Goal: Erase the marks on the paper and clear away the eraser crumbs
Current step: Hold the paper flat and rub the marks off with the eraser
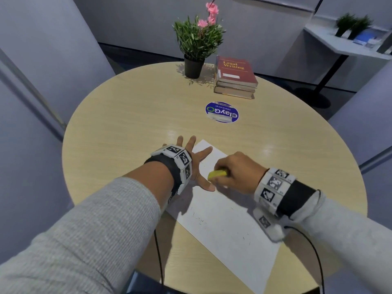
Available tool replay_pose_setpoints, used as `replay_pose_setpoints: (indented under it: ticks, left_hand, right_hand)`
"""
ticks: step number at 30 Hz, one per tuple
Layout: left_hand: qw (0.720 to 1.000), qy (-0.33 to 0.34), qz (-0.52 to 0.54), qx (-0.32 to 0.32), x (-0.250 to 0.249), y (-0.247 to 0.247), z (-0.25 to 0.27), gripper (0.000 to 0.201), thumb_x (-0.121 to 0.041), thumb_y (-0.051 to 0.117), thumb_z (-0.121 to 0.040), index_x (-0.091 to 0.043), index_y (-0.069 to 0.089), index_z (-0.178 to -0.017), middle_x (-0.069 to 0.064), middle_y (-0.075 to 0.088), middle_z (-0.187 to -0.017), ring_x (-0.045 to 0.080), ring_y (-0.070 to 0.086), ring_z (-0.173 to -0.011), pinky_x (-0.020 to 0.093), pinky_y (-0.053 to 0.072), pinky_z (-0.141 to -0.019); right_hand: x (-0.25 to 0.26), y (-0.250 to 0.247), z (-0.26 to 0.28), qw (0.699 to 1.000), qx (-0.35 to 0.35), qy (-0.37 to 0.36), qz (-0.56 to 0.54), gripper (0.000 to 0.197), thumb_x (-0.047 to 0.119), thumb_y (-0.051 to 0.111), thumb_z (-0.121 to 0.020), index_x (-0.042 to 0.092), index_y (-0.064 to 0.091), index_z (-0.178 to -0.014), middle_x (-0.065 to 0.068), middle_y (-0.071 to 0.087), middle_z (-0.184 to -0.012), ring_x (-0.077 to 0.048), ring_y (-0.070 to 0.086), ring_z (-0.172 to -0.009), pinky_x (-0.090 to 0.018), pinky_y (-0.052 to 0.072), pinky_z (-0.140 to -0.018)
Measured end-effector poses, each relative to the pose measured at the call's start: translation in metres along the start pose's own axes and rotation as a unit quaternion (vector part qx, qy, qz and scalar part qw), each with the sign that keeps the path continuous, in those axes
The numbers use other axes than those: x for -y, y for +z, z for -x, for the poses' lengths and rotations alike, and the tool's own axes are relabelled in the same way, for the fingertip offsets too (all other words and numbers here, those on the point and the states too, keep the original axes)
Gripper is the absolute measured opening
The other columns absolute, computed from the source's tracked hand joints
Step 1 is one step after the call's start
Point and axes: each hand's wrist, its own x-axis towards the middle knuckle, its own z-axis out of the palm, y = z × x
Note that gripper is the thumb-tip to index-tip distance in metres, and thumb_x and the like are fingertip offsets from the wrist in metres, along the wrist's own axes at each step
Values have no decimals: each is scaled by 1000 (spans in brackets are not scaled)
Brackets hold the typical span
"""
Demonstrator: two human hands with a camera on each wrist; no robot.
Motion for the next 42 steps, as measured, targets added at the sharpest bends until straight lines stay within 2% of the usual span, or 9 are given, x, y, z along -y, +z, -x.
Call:
replay_pose_setpoints:
  ticks: [4,7,11,16,25,29,33,38,42]
  left_hand:
    - [1000,-1,0,5,0,-1,1,132,-94,58,-40,-56,-19,-141,0,-32,-155,43,-29,-139,75,4,-105]
    - [1000,-1,1,4,0,0,-1,132,-93,59,-40,-57,-19,-140,-1,-32,-155,44,-29,-138,75,3,-105]
    - [1000,0,4,-1,0,1,-1,133,-95,57,-37,-58,-19,-140,-1,-31,-155,43,-29,-139,75,4,-106]
    - [1000,1,-7,-3,1,2,-3,133,-96,56,-36,-58,-20,-139,0,-31,-156,44,-27,-139,74,5,-106]
    - [1000,1,-12,-10,1,3,-3,132,-95,56,-39,-57,-19,-140,1,-29,-156,44,-26,-139,73,7,-106]
    - [1000,3,-3,-11,-1,2,1,130,-95,56,-41,-56,-17,-142,0,-28,-157,44,-26,-140,74,5,-106]
    - [1000,-2,-7,0,-1,0,-1,131,-94,58,-41,-56,-19,-141,1,-31,-156,44,-27,-139,74,5,-106]
    - [1000,-3,-5,4,-1,-1,1,131,-94,58,-42,-56,-18,-141,1,-30,-156,44,-27,-139,73,5,-107]
    - [1000,-6,-13,4,-2,-1,0,132,-93,59,-42,-55,-20,-141,1,-30,-156,45,-26,-139,73,6,-107]
  right_hand:
    - [-22,-15,-11,997,-41,68,8,29,41,64,-83,13,69,-90,-7,69,-82,-25,62,-78,-39,52,-73]
    - [1,0,-1,1000,-5,-2,7,27,39,63,-81,13,69,-88,-7,68,-76,-25,62,-72,-37,52,-69]
    - [-16,-18,-18,998,-35,59,-2,29,39,64,-83,12,70,-92,-6,69,-82,-24,63,-78,-37,53,-73]
    - [3,1,-10,1000,3,-13,-4,27,38,62,-80,13,69,-85,-7,68,-75,-25,62,-71,-38,53,-68]
    - [4,1,-9,1000,14,-16,2,27,40,63,-80,15,70,-86,-5,68,-76,-23,61,-69,-37,53,-67]
    - [-25,-19,-14,997,-36,64,-1,29,40,66,-82,12,71,-90,-6,70,-82,-23,63,-78,-37,53,-72]
    - [-4,-1,4,1000,7,-11,-1,27,38,64,-81,14,70,-89,-5,70,-79,-22,62,-74,-36,52,-69]
    - [-25,-14,-7,997,-46,61,-12,28,41,66,-81,15,70,-88,-5,69,-79,-23,62,-76,-39,54,-72]
    - [0,5,4,1000,-6,-13,-14,28,41,62,-79,15,70,-84,-6,69,-73,-23,61,-68,-36,51,-65]
